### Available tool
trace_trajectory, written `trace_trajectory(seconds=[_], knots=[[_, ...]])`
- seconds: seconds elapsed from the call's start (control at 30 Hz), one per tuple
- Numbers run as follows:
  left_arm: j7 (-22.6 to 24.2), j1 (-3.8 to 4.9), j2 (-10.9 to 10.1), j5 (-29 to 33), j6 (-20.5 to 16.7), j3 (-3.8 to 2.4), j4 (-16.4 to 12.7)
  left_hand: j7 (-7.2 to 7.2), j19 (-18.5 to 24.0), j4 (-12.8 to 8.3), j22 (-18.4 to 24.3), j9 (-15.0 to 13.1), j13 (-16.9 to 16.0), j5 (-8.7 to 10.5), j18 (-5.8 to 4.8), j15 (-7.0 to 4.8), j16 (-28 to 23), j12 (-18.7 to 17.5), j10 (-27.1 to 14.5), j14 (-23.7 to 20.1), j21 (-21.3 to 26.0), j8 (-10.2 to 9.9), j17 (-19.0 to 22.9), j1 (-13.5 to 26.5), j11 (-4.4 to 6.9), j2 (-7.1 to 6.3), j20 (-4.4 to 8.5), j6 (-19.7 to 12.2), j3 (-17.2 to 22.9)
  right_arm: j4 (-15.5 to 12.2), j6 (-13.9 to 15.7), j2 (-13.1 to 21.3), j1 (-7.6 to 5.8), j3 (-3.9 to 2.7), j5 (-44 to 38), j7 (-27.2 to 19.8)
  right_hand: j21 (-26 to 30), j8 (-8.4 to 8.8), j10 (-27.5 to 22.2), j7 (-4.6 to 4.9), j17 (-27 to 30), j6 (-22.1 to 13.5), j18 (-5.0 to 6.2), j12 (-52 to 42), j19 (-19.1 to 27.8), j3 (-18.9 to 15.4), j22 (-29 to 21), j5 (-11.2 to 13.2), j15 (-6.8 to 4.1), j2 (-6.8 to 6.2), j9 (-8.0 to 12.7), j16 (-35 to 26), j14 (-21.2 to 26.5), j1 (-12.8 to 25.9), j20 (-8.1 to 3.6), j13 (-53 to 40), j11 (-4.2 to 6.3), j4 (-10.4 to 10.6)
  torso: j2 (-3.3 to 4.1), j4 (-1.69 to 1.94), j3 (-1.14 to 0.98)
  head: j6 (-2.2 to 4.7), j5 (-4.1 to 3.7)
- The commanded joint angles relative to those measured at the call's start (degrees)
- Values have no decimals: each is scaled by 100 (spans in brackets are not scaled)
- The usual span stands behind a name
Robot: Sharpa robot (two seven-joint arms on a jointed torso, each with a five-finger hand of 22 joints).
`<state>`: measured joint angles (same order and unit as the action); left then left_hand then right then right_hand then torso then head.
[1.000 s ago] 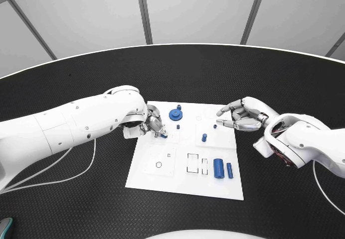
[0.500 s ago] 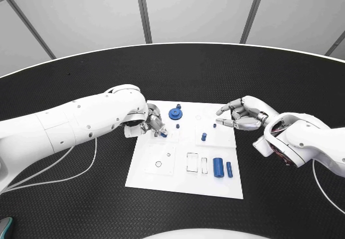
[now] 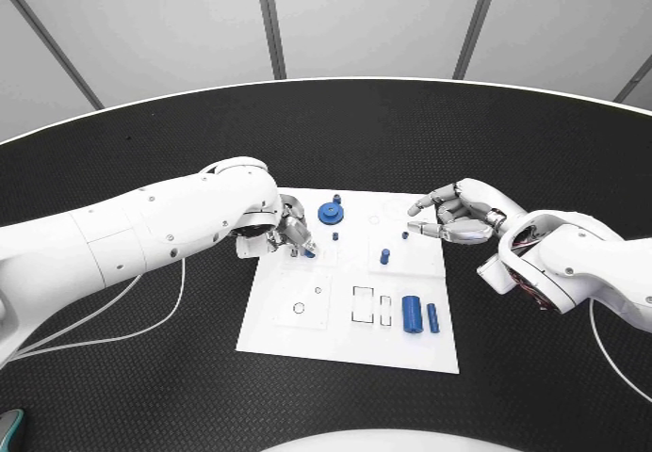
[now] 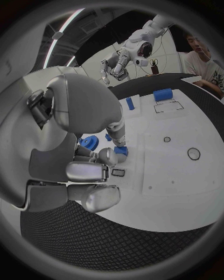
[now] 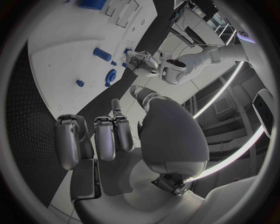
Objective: Assemble the parts on the task board
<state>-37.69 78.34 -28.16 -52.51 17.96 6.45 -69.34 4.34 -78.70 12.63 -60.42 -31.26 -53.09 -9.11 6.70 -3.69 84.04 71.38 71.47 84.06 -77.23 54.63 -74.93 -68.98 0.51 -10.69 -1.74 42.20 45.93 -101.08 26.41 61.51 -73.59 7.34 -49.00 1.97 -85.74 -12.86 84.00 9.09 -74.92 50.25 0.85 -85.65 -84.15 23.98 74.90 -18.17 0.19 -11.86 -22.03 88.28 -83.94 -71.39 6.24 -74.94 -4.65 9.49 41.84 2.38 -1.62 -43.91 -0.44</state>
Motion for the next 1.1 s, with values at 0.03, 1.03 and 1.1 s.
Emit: trace_trajectory(seconds=[0.03, 1.03, 1.1], knots=[[-5, 0, 10, 0, -19, 0, 8, -21, -30, -860, -7, 1, -14, -21, -117, -41, -22, 17, 49, 272, -26, -19, -221, 2, -10, 41, -22, 36, 850, -1, 1, 1, 0, 0, 0, -1, 21, -19, 235, 5, -867, 24, 85, 17, -247, -25, 774, -29, -31, 45, -8, -34, -462, -9, -45, -1091, 44, 18, -2, 8, 2, -11, -8], [-104, -2, 115, 23, 89, 2, 156, -162, -31, -639, -26, 69, -258, 42, -117, -115, -27, 150, 214, 275, -28, -64, -229, 476, 88, -120, 31, 185, 146, 1, 8, -1, 0, -1, 0, -6, 30, -25, 225, 4, -860, 20, 88, 31, -242, -27, 762, -31, -33, 41, -7, -37, -461, -11, -47, -1078, 45, 13, -11, 0, 15, -37, -29], [-110, -2, 115, 23, 90, 2, 161, -164, -30, -624, -22, 74, -266, 45, -117, -117, -28, 154, 217, 275, -26, -67, -227, 489, 90, -121, 33, 197, 124, 2, 8, -1, 0, -1, 0, -6, 30, -25, 225, 4, -860, 20, 88, 31, -242, -27, 762, -31, -33, 41, -7, -37, -461, -11, -47, -1078, 45, 13, -11, -1, 16, -43, -28]])
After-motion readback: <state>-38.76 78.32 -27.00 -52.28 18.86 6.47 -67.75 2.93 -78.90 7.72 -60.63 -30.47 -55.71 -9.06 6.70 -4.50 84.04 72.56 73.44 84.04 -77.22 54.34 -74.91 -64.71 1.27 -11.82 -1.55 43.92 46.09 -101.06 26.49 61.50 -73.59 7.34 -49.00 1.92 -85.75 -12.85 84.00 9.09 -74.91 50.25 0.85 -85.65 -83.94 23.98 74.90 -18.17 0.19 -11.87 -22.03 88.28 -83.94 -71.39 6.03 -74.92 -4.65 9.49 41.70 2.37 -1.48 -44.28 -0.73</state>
